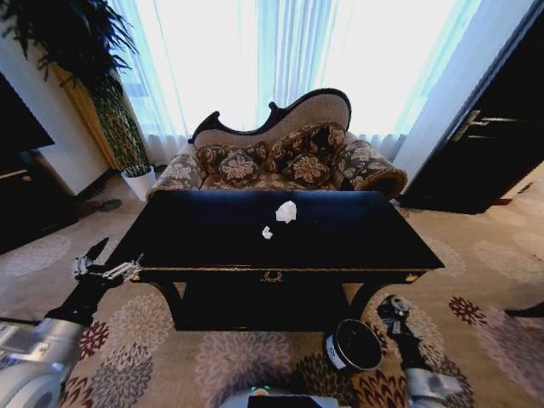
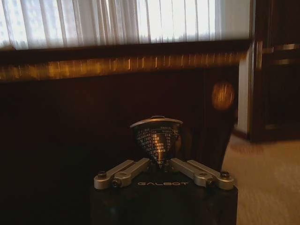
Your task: Move to the front of the table and place the trash on the table into the trash bin.
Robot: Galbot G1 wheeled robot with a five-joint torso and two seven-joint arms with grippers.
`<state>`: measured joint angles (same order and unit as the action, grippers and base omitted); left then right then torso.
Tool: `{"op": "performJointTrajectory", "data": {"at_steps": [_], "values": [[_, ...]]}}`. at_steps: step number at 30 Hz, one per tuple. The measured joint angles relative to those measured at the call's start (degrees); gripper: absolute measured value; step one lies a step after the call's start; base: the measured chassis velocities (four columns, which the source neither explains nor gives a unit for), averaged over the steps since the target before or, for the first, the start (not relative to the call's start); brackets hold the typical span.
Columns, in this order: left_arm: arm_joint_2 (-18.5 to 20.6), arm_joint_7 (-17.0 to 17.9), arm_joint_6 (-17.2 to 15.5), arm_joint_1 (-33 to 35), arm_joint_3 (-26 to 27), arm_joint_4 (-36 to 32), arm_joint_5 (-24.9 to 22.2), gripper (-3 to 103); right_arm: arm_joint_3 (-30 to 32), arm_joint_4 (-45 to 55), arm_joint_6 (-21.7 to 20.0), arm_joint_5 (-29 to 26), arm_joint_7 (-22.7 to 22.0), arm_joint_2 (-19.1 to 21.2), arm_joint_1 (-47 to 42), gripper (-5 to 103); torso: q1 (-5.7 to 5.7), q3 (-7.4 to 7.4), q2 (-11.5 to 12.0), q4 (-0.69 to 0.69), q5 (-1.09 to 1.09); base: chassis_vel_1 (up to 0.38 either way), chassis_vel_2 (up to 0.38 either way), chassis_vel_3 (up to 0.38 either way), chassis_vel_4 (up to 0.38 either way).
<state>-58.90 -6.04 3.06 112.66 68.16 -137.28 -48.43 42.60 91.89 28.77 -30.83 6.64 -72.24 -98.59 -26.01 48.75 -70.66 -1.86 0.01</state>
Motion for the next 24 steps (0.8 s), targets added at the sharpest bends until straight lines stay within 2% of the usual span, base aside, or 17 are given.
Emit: {"op": "performJointTrajectory", "data": {"at_steps": [3,12,24], "values": [[0.0,0.0,0.0,0.0,0.0,0.0,0.0,100,-2.9,-6.4,-0.4,2.1,-0.8,0.3,2.9,0,0.0,0.0,0.0,0.0,0.0,0.0,0.0,0.0,0.0],[0.0,0.0,0.0,0.0,0.0,0.0,0.0,100,-9.3,-17.4,-2.1,4.7,-3.4,0.8,10.3,0,0.0,0.0,0.0,0.0,-0.01,0.0,0.0,0.0,0.0],[0.0,0.0,0.0,0.0,0.0,0.0,0.0,100,-13.3,-34.0,-4.6,8.5,-7.1,2.7,20.1,0,0.0,0.0,0.0,0.0,0.0,0.0,0.0,0.0,0.0]]}}
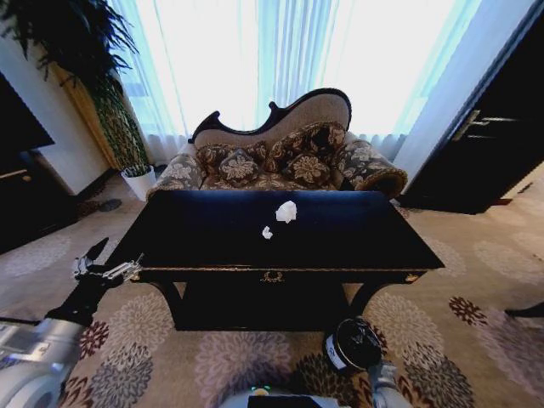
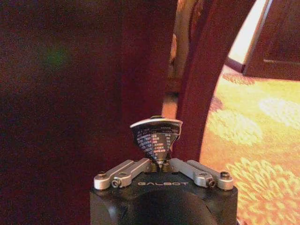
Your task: Move to the front of the table and place the trash on the table into the trash bin.
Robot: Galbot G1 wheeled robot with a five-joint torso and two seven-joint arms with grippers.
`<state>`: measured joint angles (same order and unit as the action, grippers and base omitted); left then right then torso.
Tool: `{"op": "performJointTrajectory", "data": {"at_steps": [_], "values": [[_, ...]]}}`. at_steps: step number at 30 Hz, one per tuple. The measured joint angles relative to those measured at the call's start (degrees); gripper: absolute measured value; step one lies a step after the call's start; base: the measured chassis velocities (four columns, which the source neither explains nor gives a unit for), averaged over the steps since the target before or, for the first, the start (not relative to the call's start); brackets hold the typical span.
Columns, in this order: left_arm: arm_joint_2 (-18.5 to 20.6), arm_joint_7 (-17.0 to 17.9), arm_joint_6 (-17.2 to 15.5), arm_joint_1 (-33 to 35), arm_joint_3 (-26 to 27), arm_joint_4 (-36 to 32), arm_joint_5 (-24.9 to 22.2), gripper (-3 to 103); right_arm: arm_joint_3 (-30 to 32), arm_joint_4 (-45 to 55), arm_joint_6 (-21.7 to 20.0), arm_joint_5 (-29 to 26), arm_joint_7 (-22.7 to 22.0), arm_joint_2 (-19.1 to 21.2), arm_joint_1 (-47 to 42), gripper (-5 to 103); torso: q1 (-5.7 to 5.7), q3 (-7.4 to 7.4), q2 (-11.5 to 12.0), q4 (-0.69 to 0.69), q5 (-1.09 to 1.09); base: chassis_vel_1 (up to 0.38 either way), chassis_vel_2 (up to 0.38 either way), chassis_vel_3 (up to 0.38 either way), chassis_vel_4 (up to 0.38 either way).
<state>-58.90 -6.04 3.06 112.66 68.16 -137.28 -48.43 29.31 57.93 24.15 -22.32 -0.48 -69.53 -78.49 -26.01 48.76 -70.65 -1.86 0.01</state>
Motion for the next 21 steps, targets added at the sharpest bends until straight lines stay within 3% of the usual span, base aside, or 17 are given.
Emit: {"op": "performJointTrajectory", "data": {"at_steps": [9,21], "values": [[0.0,0.0,0.0,0.0,0.0,0.0,0.0,100,-1.4,-7.8,-1.8,0.5,-1.2,0.4,4.8,0,0.0,0.0,0.0,0.0,0.0,0.0,0.0,0.0,0.0],[0.0,0.0,0.0,0.0,0.0,0.0,0.0,100,-2.3,-17.9,-3.3,9.8,-4.1,-1.1,13.5,0,0.0,0.0,0.0,0.01,0.01,0.0,0.0,0.0,0.0]]}}
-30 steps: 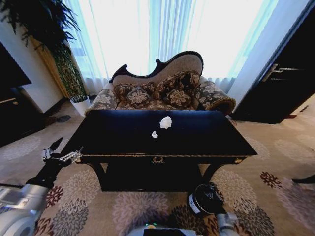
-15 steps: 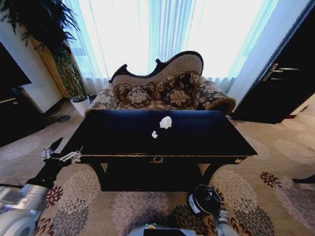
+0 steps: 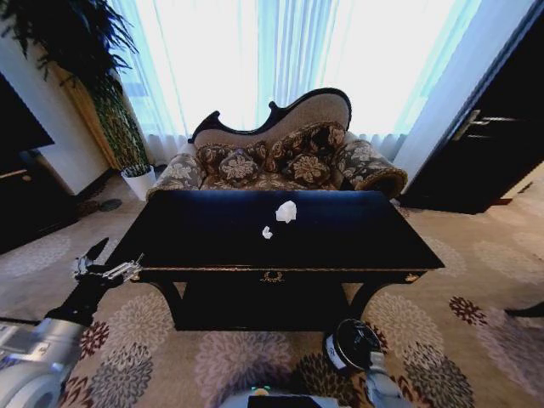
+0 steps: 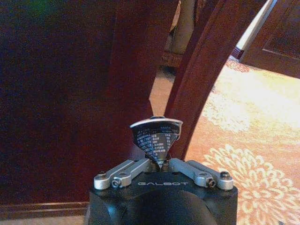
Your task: Move to the front of the table and place the trash on the table into the trash bin.
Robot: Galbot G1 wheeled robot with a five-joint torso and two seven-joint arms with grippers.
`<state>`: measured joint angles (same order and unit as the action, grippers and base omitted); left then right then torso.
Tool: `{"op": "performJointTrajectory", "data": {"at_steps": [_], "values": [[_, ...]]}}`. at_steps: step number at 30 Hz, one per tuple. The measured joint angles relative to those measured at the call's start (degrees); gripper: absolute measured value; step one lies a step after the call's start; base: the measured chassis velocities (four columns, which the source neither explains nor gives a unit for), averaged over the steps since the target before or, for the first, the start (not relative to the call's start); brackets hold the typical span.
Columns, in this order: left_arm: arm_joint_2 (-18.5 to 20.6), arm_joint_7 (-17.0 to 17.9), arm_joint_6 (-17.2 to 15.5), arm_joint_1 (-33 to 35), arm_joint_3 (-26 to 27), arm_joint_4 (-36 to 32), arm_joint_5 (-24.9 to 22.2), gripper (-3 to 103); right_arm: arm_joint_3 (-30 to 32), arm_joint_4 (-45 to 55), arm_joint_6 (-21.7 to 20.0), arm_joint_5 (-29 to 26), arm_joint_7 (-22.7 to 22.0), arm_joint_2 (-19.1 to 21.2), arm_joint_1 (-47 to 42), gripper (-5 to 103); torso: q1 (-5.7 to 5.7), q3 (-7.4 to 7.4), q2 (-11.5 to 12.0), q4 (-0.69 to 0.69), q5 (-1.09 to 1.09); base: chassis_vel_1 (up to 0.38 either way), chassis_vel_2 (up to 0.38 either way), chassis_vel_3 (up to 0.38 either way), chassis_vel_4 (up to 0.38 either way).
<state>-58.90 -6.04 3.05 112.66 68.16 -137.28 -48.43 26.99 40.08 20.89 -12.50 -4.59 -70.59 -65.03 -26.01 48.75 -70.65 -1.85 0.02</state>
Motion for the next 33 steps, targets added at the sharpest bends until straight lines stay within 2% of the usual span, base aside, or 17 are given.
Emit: {"op": "performJointTrajectory", "data": {"at_steps": [6,18,21,22,25,27,31,32,33], "values": [[0.0,0.0,0.0,0.0,0.0,0.0,0.0,100,0.3,-6.7,0.2,1.3,-0.1,1.3,3.2,0,0.0,0.0,0.0,-0.01,0.0,0.0,0.0,0.0,0.0],[0.0,0.0,0.0,0.0,0.0,0.0,0.0,100,0.7,-7.0,-0.7,1.0,0.3,0.6,3.1,0,0.0,0.0,0.0,-0.01,-0.01,0.0,0.0,0.0,0.0],[0.0,0.0,0.0,0.0,0.0,0.0,0.0,100,0.7,-6.4,-1.2,0.9,0.4,0.4,2.6,16,0.0,0.0,0.0,-0.01,0.0,0.0,0.0,0.0,0.0],[0.0,0.0,0.0,0.0,0.0,0.0,0.0,100,0.7,-6.4,-1.2,0.9,0.4,0.4,2.6,16,0.0,0.0,0.0,-0.01,0.0,0.0,0.0,0.0,0.0],[0.0,0.0,0.0,0.0,0.0,0.0,0.0,100,0.7,-6.1,-1.3,0.9,0.5,0.5,2.3,32,0.0,0.0,0.0,-0.01,-0.01,0.0,0.0,0.0,0.0],[0.0,0.0,0.0,0.0,0.0,0.0,0.0,100,0.7,-6.1,-1.3,0.8,0.5,0.5,2.3,32,0.0,0.0,0.0,-0.01,0.0,0.0,0.0,0.0,0.0],[0.0,0.0,0.0,0.0,0.0,0.0,0.0,100,0.8,-5.7,-1.4,0.7,0.6,0.5,2.0,54,0.0,0.0,0.0,-0.01,0.0,0.0,0.0,0.0,0.0],[0.0,0.0,0.0,0.0,0.0,0.0,0.0,100,0.8,-5.7,-1.4,0.7,0.6,0.5,2.0,54,0.0,0.0,0.0,-0.01,0.0,0.0,0.0,0.0,0.0],[0.0,0.0,0.0,0.0,0.0,0.0,0.0,100,0.9,-5.6,-1.4,0.7,0.6,0.6,1.8,60,0.0,0.0,0.0,-0.01,-0.01,0.0,0.0,0.0,0.0]]}}
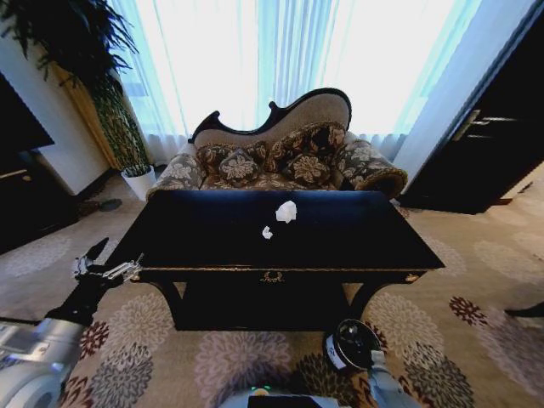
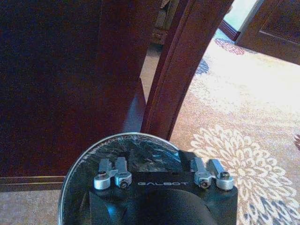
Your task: Move to the front of the table and place the trash on the table into the trash bin.
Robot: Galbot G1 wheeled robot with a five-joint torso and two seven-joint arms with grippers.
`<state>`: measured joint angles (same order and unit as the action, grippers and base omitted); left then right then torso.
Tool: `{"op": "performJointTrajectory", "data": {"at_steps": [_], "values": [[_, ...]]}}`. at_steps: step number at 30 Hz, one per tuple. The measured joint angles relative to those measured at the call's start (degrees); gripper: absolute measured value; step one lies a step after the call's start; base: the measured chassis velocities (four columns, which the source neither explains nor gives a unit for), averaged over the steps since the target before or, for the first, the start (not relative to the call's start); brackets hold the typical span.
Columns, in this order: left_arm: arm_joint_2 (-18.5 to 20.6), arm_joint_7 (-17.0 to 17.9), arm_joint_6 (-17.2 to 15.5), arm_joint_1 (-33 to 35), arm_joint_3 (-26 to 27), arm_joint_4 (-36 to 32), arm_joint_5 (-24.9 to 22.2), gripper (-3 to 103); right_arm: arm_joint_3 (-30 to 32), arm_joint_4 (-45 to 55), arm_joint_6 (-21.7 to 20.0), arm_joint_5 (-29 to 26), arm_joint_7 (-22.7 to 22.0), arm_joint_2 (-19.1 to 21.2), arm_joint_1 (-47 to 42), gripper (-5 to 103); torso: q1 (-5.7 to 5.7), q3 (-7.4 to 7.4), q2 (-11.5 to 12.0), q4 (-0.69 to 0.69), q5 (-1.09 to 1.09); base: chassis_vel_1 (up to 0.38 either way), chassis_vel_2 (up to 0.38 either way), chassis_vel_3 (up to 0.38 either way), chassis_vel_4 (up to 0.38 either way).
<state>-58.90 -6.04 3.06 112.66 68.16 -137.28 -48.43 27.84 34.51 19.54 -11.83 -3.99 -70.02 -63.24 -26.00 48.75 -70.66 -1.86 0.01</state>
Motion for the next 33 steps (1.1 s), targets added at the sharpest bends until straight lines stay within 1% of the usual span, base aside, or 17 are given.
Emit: {"op": "performJointTrajectory", "data": {"at_steps": [1,3,4,7,8,9,10,11,12,15,16,20,21,25,26,29,33], "values": [[0.0,0.0,0.0,0.0,0.0,0.0,0.0,100,0.0,0.3,0.0,-0.1,0.0,0.0,-0.2,60,0.0,0.0,0.0,0.0,0.0,0.0,0.0,0.0,0.0],[0.0,0.0,0.0,0.0,0.0,0.0,0.0,100,0.0,1.2,0.0,-0.6,0.2,0.0,-0.8,70,0.0,0.0,0.0,0.0,0.0,0.0,0.0,0.0,0.0],[0.0,0.0,0.0,0.0,0.0,0.0,0.0,100,0.0,1.2,0.0,-0.6,0.2,0.0,-0.8,70,0.0,0.0,0.0,0.0,0.0,0.0,0.0,0.0,0.0],[0.0,0.0,0.0,0.0,0.0,0.0,0.0,100,-0.1,4.2,-0.1,-2.0,0.7,-0.3,-2.6,86,0.0,0.0,0.0,0.0,0.0,0.0,0.0,0.0,0.0],[0.0,0.0,0.0,0.0,0.0,0.0,0.0,100,-0.1,4.2,-0.1,-2.0,0.7,-0.3,-2.6,86,0.0,0.0,0.0,0.0,0.0,0.0,0.0,0.0,0.0],[0.0,0.0,0.0,0.0,0.0,0.0,0.0,100,-0.1,5.8,0.0,-2.5,0.9,-0.5,-3.6,91,0.0,0.0,0.0,0.0,0.0,0.0,0.0,0.0,0.0],[0.0,0.0,0.0,0.0,0.0,0.0,0.0,100,-0.2,6.6,0.0,-2.8,0.9,-0.6,-4.0,91,0.0,0.0,0.0,0.01,0.0,0.0,0.0,0.0,0.0],[0.0,0.0,0.0,0.0,0.0,0.0,0.0,100,-0.3,8.2,0.0,-3.5,1.0,-0.8,-5.1,96,0.0,0.0,0.0,0.01,0.0,0.0,0.0,0.0,0.0],[0.0,0.0,0.0,0.0,0.0,0.0,0.0,100,-0.3,8.2,0.0,-3.5,1.0,-0.8,-5.1,96,0.0,0.0,0.0,0.01,0.0,0.0,0.0,0.0,0.0],[0.0,0.0,0.0,0.0,0.0,0.0,0.0,100,-0.2,15.7,-0.1,-7.0,1.4,-1.7,-10.1,100,0.0,0.0,0.0,0.01,0.01,0.0,0.0,0.0,0.0],[0.0,0.0,0.0,0.0,0.0,0.0,0.0,100,-0.2,15.7,-0.1,-7.0,1.4,-1.7,-10.1,100,0.0,0.0,0.0,0.01,0.01,0.0,0.0,0.0,0.0],[0.0,0.0,0.0,0.0,0.0,0.0,0.0,100,1.0,25.2,0.9,-9.5,2.7,-3.9,-17.0,100,0.01,0.0,0.0,-0.01,0.0,0.0,0.0,0.0,0.0],[0.0,0.0,0.0,0.0,0.0,0.0,0.0,100,1.0,25.2,0.9,-9.5,2.7,-3.9,-17.0,100,0.01,0.0,0.0,-0.01,0.0,0.0,0.0,0.0,0.0],[0.0,0.0,0.0,0.0,0.0,0.0,0.0,100,2.9,32.7,4.0,-11.0,3.9,-4.5,-22.5,100,0.0,0.0,0.0,0.0,0.01,0.0,0.0,0.0,0.0],[0.0,0.0,0.0,0.0,0.0,0.0,0.0,100,2.9,32.7,4.0,-11.0,3.9,-4.5,-22.5,100,0.0,0.0,0.0,0.0,0.01,0.0,0.0,0.0,0.0],[0.0,0.0,0.0,0.0,0.0,0.0,0.0,100,4.8,39.3,6.5,-13.7,6.3,-5.8,-27.5,100,0.0,0.0,0.0,0.0,0.0,0.0,0.0,0.0,0.0],[0.0,0.0,0.0,0.0,0.0,0.0,0.0,100,6.2,44.7,8.3,-14.7,8.2,-7.3,-31.6,100,0.0,0.0,0.0,0.0,0.0,0.0,0.0,0.0,0.0]]}}
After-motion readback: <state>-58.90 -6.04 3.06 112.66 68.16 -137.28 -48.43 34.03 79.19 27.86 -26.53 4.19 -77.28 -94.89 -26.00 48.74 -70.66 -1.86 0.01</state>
